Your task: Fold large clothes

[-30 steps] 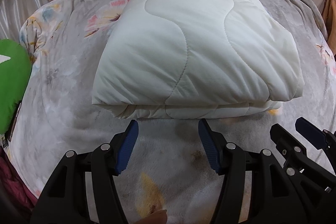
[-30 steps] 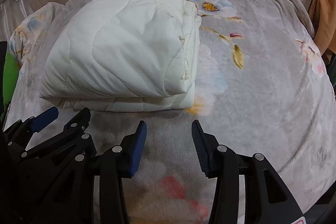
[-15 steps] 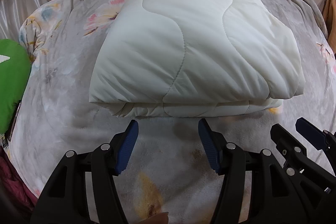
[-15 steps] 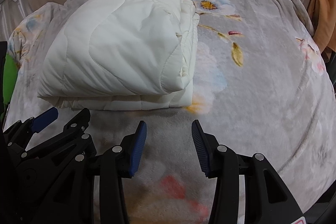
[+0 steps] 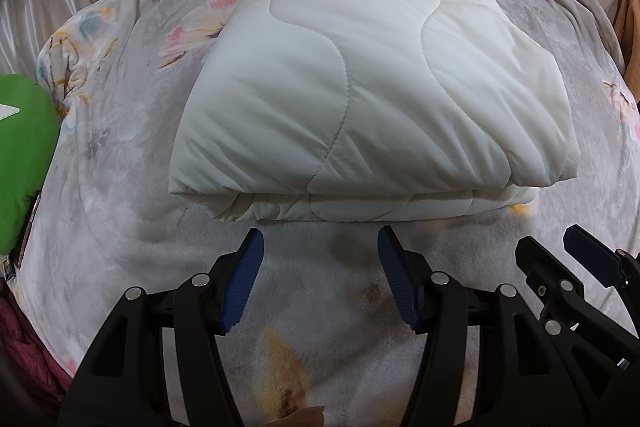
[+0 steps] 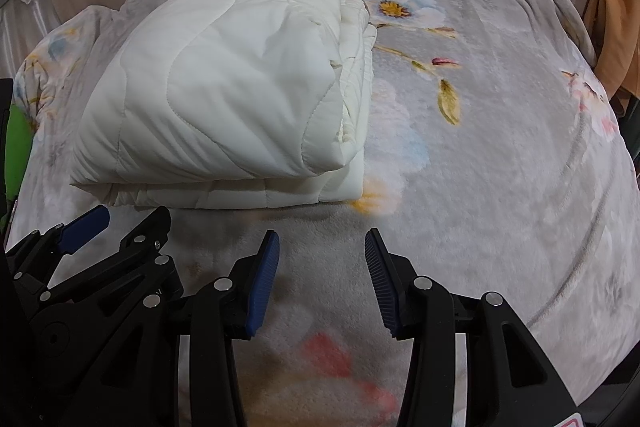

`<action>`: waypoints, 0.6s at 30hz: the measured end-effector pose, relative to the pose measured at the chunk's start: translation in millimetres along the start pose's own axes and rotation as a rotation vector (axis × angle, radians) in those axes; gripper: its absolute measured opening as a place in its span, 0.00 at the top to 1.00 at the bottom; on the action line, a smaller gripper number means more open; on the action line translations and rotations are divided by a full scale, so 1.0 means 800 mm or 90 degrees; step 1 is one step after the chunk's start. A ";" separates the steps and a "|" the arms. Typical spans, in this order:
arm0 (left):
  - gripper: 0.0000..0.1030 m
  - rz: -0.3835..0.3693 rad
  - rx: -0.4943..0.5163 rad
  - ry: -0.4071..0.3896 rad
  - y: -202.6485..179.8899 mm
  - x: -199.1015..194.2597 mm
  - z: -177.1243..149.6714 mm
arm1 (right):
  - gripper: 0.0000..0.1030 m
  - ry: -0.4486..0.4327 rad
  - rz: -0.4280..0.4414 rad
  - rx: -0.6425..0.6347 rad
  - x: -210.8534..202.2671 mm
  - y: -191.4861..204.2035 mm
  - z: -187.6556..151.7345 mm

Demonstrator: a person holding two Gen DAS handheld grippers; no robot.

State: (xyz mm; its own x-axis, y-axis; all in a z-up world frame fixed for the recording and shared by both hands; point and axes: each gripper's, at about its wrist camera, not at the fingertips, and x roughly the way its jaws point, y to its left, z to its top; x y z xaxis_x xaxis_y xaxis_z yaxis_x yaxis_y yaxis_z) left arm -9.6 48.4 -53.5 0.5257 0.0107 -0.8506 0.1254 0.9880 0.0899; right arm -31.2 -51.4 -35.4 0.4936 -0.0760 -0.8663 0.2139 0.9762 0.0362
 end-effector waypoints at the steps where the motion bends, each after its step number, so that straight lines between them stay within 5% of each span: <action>1: 0.44 0.000 0.000 0.000 0.000 0.000 0.000 | 0.56 0.000 0.000 0.000 0.000 0.000 0.000; 18: 0.44 -0.002 0.003 0.002 -0.007 0.001 0.000 | 0.56 -0.001 -0.007 0.011 -0.001 0.001 -0.001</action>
State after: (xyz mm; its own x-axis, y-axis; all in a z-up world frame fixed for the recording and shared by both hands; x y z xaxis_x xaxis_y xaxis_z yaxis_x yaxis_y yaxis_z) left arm -10.4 42.8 -54.5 0.5233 0.0084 -0.8521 0.1304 0.9874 0.0898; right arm -32.3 -50.2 -35.4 0.4921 -0.0868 -0.8662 0.2343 0.9715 0.0358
